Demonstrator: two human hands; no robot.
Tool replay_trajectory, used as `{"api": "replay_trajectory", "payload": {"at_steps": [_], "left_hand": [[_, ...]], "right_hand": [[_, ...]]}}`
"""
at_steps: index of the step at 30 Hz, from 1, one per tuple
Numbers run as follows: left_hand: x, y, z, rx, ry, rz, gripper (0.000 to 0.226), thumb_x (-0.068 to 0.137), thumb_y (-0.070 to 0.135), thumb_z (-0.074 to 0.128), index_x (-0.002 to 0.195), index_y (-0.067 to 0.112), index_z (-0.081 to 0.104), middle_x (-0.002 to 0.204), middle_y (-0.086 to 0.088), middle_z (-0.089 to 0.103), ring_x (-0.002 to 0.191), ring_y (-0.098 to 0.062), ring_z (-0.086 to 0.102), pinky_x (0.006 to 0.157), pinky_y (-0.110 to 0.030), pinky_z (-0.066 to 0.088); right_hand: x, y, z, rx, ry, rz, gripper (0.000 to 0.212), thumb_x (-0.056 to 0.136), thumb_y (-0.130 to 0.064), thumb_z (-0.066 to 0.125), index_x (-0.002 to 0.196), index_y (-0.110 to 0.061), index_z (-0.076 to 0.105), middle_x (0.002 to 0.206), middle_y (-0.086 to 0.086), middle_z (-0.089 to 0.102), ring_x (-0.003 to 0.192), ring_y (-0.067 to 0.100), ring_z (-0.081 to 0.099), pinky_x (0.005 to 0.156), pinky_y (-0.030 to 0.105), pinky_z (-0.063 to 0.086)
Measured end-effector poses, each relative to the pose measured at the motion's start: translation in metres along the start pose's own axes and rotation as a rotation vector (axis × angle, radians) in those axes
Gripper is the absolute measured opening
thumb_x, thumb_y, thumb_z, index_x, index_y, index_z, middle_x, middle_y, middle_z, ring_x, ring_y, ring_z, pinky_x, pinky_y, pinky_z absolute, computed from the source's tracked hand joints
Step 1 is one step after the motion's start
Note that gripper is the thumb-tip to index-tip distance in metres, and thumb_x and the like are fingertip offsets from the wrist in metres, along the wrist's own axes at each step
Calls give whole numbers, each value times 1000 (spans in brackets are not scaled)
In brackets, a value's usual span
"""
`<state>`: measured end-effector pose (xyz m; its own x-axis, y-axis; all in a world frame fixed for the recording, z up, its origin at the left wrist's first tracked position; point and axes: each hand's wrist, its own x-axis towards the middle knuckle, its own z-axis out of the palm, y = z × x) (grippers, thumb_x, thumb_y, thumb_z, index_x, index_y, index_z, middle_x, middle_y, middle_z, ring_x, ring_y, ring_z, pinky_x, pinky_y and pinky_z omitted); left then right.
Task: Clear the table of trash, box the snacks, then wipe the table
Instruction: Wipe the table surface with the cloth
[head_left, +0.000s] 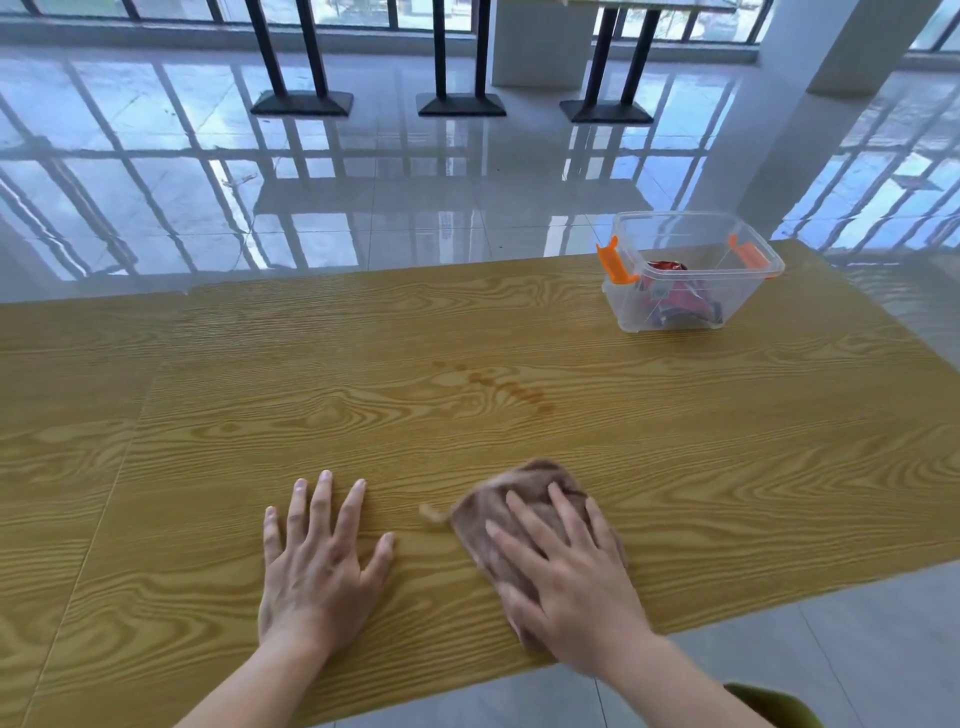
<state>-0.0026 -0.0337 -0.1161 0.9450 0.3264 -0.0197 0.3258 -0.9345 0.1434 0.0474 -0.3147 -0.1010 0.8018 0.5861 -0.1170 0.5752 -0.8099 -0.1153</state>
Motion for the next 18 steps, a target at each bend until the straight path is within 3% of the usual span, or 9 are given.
{"api": "replay_trajectory", "payload": {"at_steps": [2,6,8,10,13,15,18], "left_hand": [[0,1,-1,-12,1,3,80,84,74,18,153,35,24,165,-3,14,152,-24,-2,122,-51,-1],[1,2,2,15,-36,0,83,82,76,10,154,36,20,165,-2,10,151,-23,-7,121,-52,-5],[10,1,1,7,-44,7,85,80,78,10,151,34,26,161,-4,16,150,-26,0,120,-58,-3],[29,1,-3,-29,-37,17,81,81,78,12,144,31,33,152,-5,22,146,-27,9,117,-65,3],[56,2,-1,-1,-74,-6,81,84,78,5,153,35,10,161,-2,2,150,-24,-10,115,-68,-3],[63,2,6,24,-78,-12,82,83,80,-3,154,39,-7,164,-1,-12,148,-23,-23,113,-68,-10],[61,1,10,51,-67,-7,85,82,82,-6,154,38,-5,166,-2,-8,149,-23,-21,113,-68,-11]], "right_hand": [[-22,24,2,-25,2,-65,61,93,-68,31,150,-51,21,164,-16,12,152,27,12,118,58,12],[10,92,-15,-62,-24,371,63,90,-73,4,149,-55,-5,164,-18,-8,152,22,-4,121,51,0],[49,101,-24,31,-47,576,62,90,-71,7,148,-56,-8,164,-17,-11,151,25,-11,119,55,-4],[80,93,-30,102,-73,654,61,91,-70,10,149,-56,-6,164,-16,-13,150,29,-14,117,59,-7],[81,57,-24,41,-54,439,62,92,-68,15,150,-55,-4,164,-17,-9,151,31,-9,117,60,-8],[44,30,-14,-11,-5,185,63,91,-66,31,150,-54,14,165,-14,7,151,33,6,117,60,3],[-5,33,0,-36,26,-34,68,85,-63,52,148,-52,29,162,-16,20,150,28,18,116,60,18]]}}
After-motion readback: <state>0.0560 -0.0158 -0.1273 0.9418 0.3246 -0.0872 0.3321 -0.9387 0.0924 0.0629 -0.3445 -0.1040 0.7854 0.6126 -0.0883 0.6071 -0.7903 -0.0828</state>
